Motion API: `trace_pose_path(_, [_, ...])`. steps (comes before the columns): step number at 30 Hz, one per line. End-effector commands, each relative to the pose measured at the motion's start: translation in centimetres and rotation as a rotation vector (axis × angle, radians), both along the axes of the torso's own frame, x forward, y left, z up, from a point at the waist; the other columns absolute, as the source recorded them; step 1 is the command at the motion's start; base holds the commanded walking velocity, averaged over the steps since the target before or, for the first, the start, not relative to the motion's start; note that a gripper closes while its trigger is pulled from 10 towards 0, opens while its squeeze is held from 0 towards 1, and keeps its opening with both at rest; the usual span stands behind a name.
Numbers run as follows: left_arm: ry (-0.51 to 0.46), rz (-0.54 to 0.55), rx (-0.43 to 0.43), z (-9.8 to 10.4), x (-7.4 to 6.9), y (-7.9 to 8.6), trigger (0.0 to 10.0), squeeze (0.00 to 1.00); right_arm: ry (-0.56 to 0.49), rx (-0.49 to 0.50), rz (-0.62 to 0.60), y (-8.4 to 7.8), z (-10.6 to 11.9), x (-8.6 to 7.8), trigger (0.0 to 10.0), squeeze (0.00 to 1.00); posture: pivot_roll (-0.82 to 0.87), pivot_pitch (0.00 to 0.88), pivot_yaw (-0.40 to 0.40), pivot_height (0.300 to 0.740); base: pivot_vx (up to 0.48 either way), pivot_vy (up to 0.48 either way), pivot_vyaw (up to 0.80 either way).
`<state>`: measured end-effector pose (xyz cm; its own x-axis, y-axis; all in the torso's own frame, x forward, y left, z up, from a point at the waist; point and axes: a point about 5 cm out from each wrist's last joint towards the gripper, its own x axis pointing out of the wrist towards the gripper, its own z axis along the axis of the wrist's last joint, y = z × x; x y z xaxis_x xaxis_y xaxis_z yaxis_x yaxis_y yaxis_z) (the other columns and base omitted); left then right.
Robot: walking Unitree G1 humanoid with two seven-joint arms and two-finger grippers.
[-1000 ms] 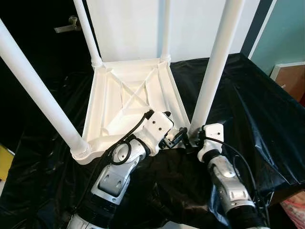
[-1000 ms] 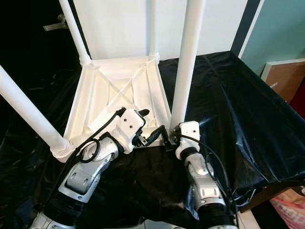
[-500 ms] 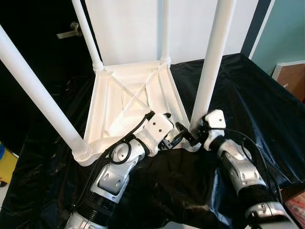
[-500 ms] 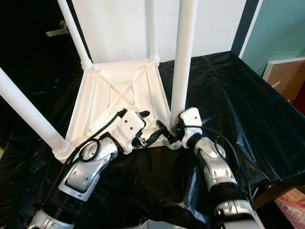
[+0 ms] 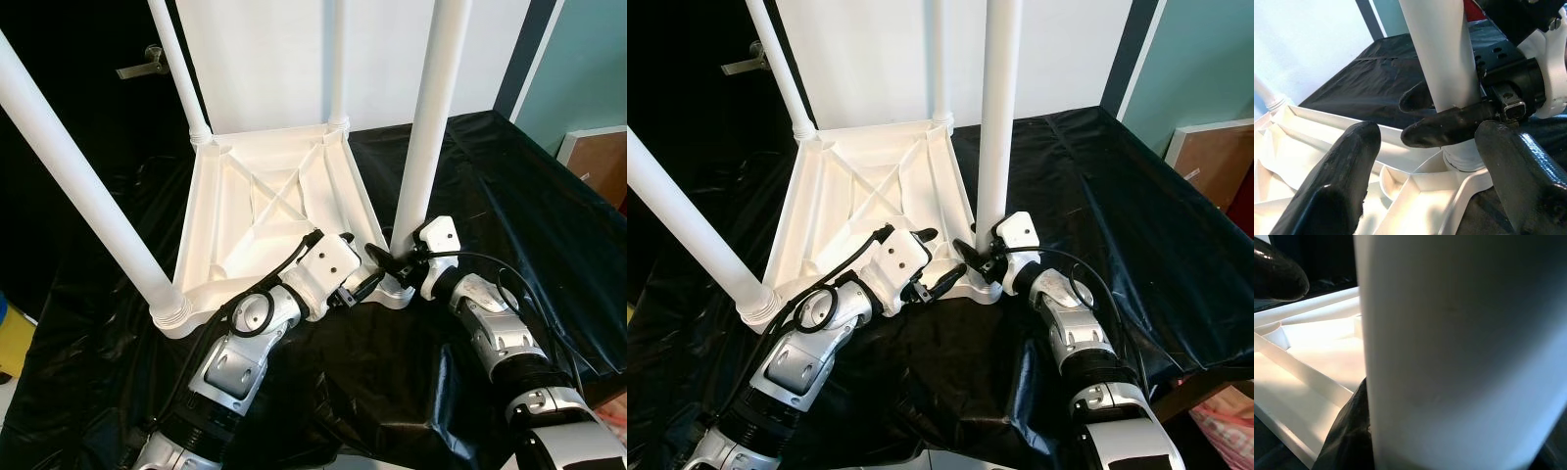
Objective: Building children table
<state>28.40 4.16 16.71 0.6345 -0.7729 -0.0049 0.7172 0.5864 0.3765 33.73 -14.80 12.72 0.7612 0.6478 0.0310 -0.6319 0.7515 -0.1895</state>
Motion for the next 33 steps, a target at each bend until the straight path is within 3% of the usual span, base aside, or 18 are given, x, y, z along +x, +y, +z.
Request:
trace_pose_path(1, [-0.013, 0.045, 0.002, -0.1, 0.3, 0.4, 10.0, 0.00, 0.013, -0.016, 0.023, 0.4, -0.5, -0.1, 3.3, 0.00, -0.05, 0.000, 0.028, 0.740, 0.000, 0.000, 0.00])
trace_pose_path(3, [-0.014, 0.045, 0.003, -0.1, 0.4, 0.3, 10.0, 0.00, 0.012, -0.013, 0.019, 0.4, -0.6, -0.1, 3.3, 0.00, -0.05, 0.000, 0.028, 0.740, 0.000, 0.000, 0.00])
trace_pose_path(4, [-0.018, 0.044, 0.006, 0.0, 0.4, 0.4, 10.0, 0.00, 0.015, -0.003, 0.013, 0.5, -0.7, -0.1, 10.0, 0.00, -0.05, 0.000, 0.028, 0.740, 0.000, 0.000, 0.00])
trace_pose_path(13, [-0.021, 0.054, 0.024, -0.1, 0.6, 0.5, 10.0, 0.00, 0.032, 0.040, -0.020, 0.8, -1.3, -0.6, 10.0, 0.00, -0.03, 0.000, 0.017, 0.740, 0.000, 0.000, 0.00])
trace_pose_path(15, [-0.021, 0.060, 0.027, -0.1, 0.6, 0.6, 10.0, 0.00, 0.047, 0.037, -0.139, 1.1, -1.9, -0.8, 10.0, 0.00, -0.02, 0.000, 0.014, 0.740, 0.000, 0.000, 0.00])
trace_pose_path(19, [-0.021, 0.061, 0.026, -0.1, 0.5, 0.6, 10.0, 0.00, 0.049, 0.029, -0.196, 1.3, -2.1, -0.8, 10.0, 0.00, -0.02, 0.000, 0.014, 0.740, 0.000, 0.000, 0.00])
trace_pose_path(21, [-0.017, 0.066, 0.028, -0.2, 0.5, 0.8, 10.0, 0.00, 0.117, 0.108, -0.379, 2.2, -2.9, -1.0, 10.0, 0.00, -0.03, 0.000, 0.025, 0.740, 0.000, 0.000, 0.00])
trace_pose_path(23, [-0.015, 0.067, 0.029, -0.2, 0.5, 0.8, 10.0, 0.00, 0.148, 0.135, -0.437, 2.5, -3.2, -1.1, 10.0, 0.00, -0.03, 0.000, 0.025, 0.740, 0.000, 0.000, 0.00])
trace_pose_path(26, [-0.004, 0.063, 0.031, -0.5, 0.5, 0.7, 10.0, 0.00, 0.172, 0.210, -0.741, 3.1, -3.6, -1.3, 10.0, 0.00, -0.04, 0.000, 0.025, 0.740, 0.000, 0.000, 0.00])
trace_pose_path(29, [-0.005, 0.061, 0.032, -0.5, 0.5, 0.6, 10.0, 0.00, 0.172, 0.235, -0.738, 3.5, -3.5, -1.3, 10.0, 0.00, -0.04, 0.000, 0.019, 0.740, 0.000, 0.000, 0.00])
trace_pose_path(33, [-0.004, 0.067, 0.019, -0.4, 0.6, 0.3, 10.0, 0.00, 0.148, 0.257, -0.747, 2.4, -2.9, -1.1, 10.0, 0.00, -0.04, 0.000, 0.016, 0.740, 0.000, 0.000, 0.00])
